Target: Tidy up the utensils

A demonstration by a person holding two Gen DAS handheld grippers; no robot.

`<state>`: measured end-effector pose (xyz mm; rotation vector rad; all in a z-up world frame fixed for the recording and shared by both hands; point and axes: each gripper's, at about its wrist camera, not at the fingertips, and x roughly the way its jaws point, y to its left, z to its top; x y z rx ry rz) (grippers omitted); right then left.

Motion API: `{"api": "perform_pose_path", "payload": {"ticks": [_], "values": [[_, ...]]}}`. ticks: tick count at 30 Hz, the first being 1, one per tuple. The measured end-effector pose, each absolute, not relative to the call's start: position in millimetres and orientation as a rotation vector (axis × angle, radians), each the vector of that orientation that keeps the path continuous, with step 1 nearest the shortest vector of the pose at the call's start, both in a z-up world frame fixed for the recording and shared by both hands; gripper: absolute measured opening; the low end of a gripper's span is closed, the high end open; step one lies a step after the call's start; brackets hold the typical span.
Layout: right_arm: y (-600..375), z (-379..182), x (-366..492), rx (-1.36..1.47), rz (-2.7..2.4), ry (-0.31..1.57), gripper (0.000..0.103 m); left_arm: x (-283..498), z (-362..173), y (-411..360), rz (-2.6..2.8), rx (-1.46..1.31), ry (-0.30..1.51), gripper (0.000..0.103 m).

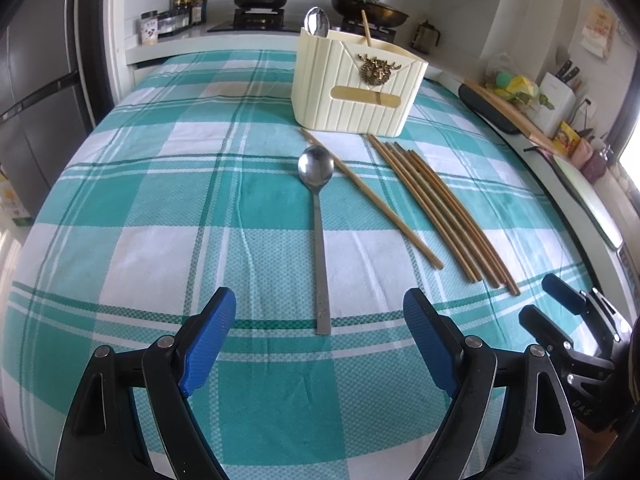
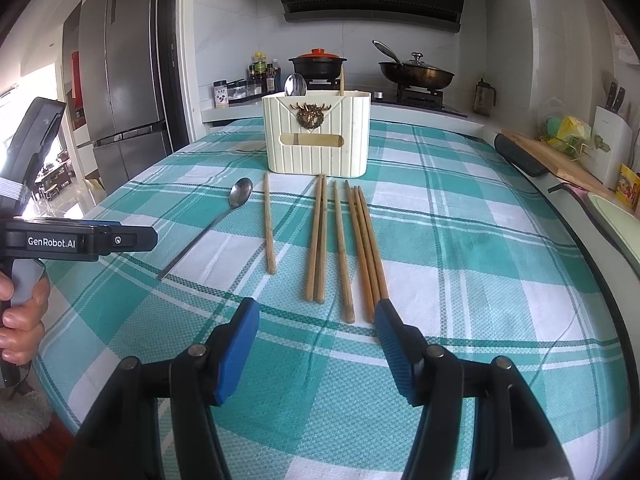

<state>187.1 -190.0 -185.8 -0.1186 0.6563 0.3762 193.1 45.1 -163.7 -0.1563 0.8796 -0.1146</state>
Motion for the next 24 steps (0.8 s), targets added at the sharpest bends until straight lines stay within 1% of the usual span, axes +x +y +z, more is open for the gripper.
{"api": "perform_pose_path", "payload": {"ticks": [13, 17, 19, 24], "values": [[-189, -186, 186, -0.121, 0.375, 0.656, 0.061, 198, -166, 48, -0.116, -0.163, 0.893, 0.087], [-191, -184, 185, -0.110, 0.373, 0.643, 0.061, 218, -159, 62, -0.131, -0.225, 0.895, 0.087], [-193, -184, 185, -0.103, 0.371, 0.641, 0.061, 230, -158, 69, -0.140, -0.247, 0.902, 0.089], [-197, -187, 189, -0.080, 0.364, 0.657, 0.061, 258, -164, 61, -0.175, -0.215, 0.940, 0.090]]}}
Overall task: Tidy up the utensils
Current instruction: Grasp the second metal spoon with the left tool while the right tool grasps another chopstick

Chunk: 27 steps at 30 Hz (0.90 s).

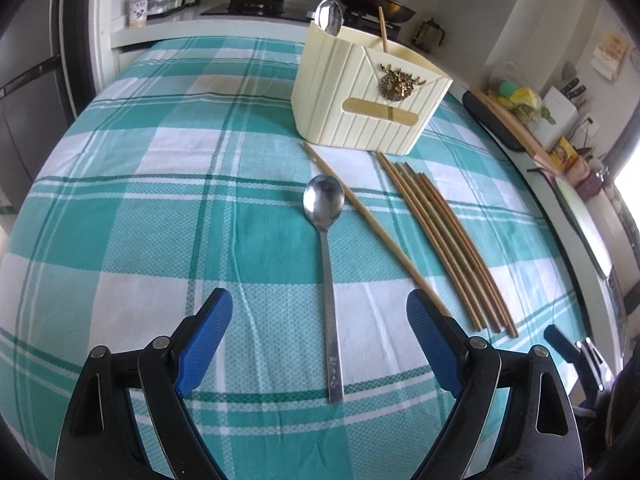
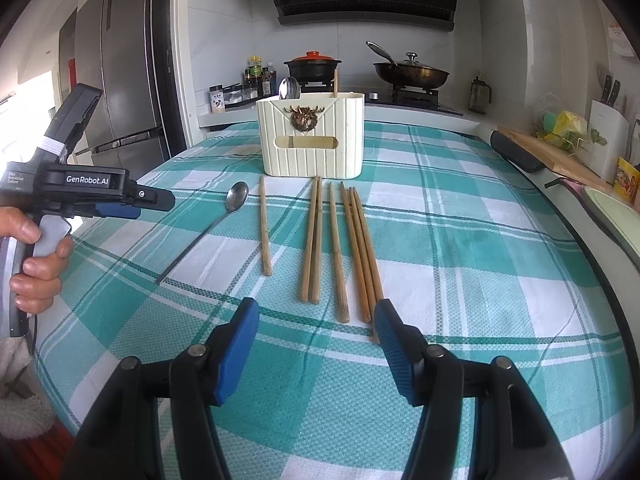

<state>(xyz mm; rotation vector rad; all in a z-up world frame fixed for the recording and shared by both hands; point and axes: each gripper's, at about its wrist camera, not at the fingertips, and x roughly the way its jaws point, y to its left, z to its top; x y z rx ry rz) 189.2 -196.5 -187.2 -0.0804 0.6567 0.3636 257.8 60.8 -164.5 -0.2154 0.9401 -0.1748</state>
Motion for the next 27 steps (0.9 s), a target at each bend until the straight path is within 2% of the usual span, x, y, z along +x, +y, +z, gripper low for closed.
{"api": "perform_pose_path", "payload": {"ticks": [6, 10, 11, 13, 14, 17, 20, 22, 24, 27], "values": [[-226, -171, 216, -0.044, 0.327, 0.653, 0.061, 292, -184, 45, -0.114, -0.091, 0.967, 0.090], [-249, -167, 275, -0.020, 0.386, 0.818, 0.060, 302, -197, 38, -0.082, -0.040, 0.986, 0.090], [-250, -171, 288, -0.029, 0.404, 0.854, 0.058, 302, -199, 37, -0.074, -0.030, 0.987, 0.090], [-247, -180, 308, -0.046, 0.446, 0.924, 0.036, 301, -202, 34, -0.058, -0.007, 0.989, 0.090], [-245, -185, 317, -0.044, 0.473, 0.955, 0.033, 300, -203, 33, -0.049, 0.005, 0.989, 0.090], [-235, -193, 330, -0.047, 0.544, 1.014, 0.026, 294, -205, 32, -0.035, 0.031, 0.984, 0.090], [-222, -197, 336, -0.080, 0.576, 1.049, 0.024, 291, -206, 33, -0.035, 0.030, 0.969, 0.090], [-215, -203, 339, -0.115, 0.572, 1.083, 0.016, 290, -207, 33, -0.032, 0.027, 0.955, 0.093], [-208, -210, 342, -0.169, 0.545, 1.121, 0.013, 289, -209, 35, -0.022, 0.023, 0.933, 0.098], [-207, -208, 346, -0.171, 0.507, 1.139, 0.012, 290, -209, 36, -0.019, 0.013, 0.931, 0.099]]}}
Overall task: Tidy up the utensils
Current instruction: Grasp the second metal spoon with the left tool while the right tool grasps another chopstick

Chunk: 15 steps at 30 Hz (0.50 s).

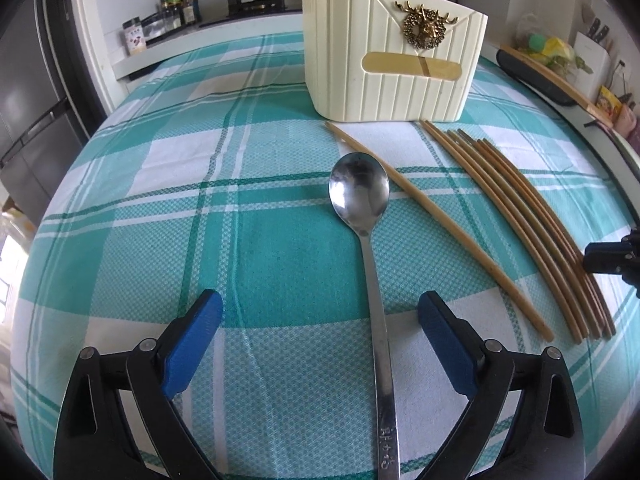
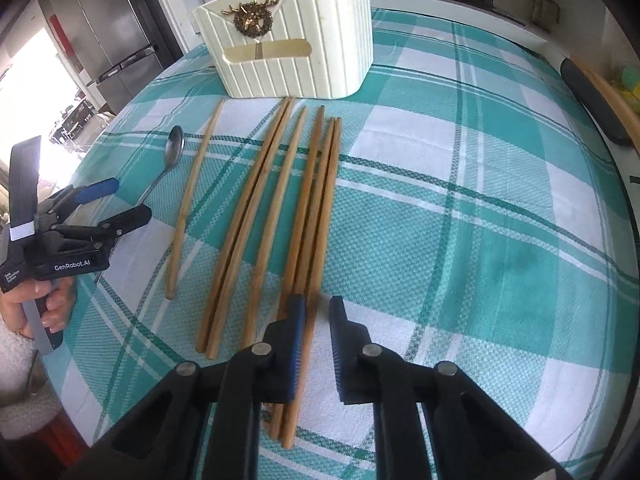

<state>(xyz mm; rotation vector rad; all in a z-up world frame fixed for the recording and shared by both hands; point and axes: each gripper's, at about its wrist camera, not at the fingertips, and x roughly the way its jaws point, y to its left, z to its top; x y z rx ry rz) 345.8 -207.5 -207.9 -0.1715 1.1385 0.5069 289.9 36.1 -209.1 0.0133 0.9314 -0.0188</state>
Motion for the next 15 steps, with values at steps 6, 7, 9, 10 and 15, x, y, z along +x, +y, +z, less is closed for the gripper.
{"api": "perform_pose_path", "payload": {"ticks": [6, 7, 9, 10, 15], "values": [[-197, -208, 351, -0.235, 0.460, 1.140, 0.006, 290, -209, 37, -0.007, 0.009, 0.934, 0.100], [-199, -208, 352, -0.229, 0.438, 1.137, 0.006, 289, -209, 38, 0.001, 0.009, 0.935, 0.100], [-207, -208, 350, -0.197, 0.398, 1.134, 0.006, 287, -208, 41, 0.014, 0.010, 0.936, 0.100], [-212, -207, 348, -0.177, 0.370, 1.135, 0.006, 285, -208, 44, 0.031, 0.019, 0.937, 0.100], [-239, -207, 323, -0.134, 0.292, 1.161, 0.006, 278, -208, 68, 0.042, -0.015, 0.983, 0.100]]}}
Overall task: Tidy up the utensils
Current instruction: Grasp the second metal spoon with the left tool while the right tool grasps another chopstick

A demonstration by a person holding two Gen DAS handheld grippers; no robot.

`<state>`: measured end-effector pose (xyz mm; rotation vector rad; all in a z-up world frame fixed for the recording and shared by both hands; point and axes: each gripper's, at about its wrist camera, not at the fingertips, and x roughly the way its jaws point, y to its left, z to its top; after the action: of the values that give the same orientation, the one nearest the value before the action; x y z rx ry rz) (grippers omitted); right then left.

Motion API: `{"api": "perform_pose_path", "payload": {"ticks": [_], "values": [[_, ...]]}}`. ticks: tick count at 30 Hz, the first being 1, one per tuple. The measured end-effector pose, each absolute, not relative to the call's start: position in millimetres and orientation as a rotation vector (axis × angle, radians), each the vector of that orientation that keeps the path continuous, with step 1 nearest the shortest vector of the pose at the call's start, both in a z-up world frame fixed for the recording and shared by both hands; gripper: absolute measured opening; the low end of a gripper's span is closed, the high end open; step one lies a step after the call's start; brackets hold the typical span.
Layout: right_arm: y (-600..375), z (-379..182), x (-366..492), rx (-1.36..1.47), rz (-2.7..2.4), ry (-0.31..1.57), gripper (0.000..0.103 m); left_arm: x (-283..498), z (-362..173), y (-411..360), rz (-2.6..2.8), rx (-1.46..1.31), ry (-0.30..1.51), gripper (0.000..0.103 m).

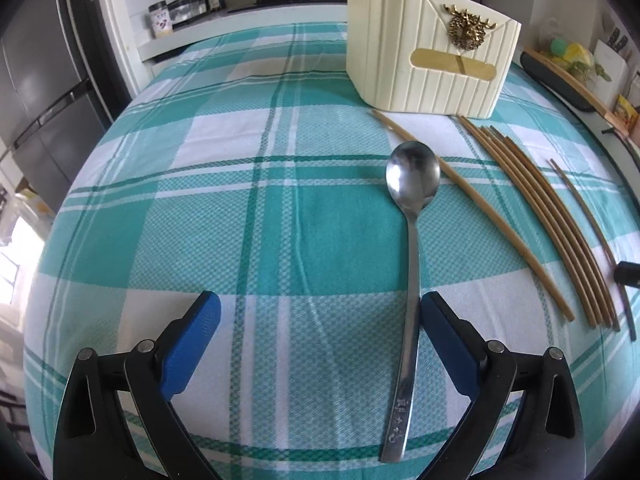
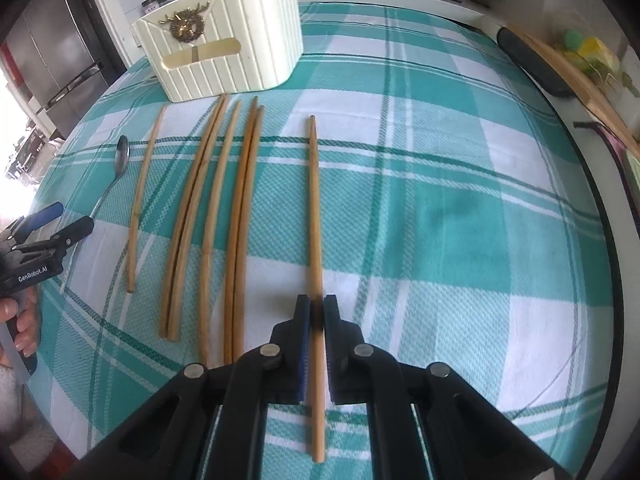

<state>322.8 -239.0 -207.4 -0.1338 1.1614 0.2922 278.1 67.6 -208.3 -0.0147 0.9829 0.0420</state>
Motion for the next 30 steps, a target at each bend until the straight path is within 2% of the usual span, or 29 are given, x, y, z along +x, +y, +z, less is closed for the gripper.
{"api": "perform_pose_path", "payload": {"ticks": [6, 10, 19, 28, 29, 30], "values": [[-240, -207, 319, -0.174, 0.321, 1.191, 0.009, 294, -206, 53, -0.106, 0.076, 1.046, 0.099], [-232, -208, 332, -0.203, 0.390, 1.225, 0.026, 313, -206, 44, -0.158, 0.106, 1.058, 0.099], [-219, -207, 374, -0.282, 0.447, 1.256, 0.026, 337, -205, 37, -0.179, 0.101, 1.068, 0.094], [-202, -208, 431, -0.209, 0.444, 1.252, 0.025, 360, -201, 28, -0.174, 0.091, 1.044, 0.071], [-201, -209, 436, -0.203, 0.440, 1.252, 0.023, 362, -200, 26, -0.181, 0.093, 1.035, 0.063], [-200, -209, 440, -0.201, 0.433, 1.257, 0.013, 362, -199, 24, -0.188, 0.097, 1.025, 0.051]]}}
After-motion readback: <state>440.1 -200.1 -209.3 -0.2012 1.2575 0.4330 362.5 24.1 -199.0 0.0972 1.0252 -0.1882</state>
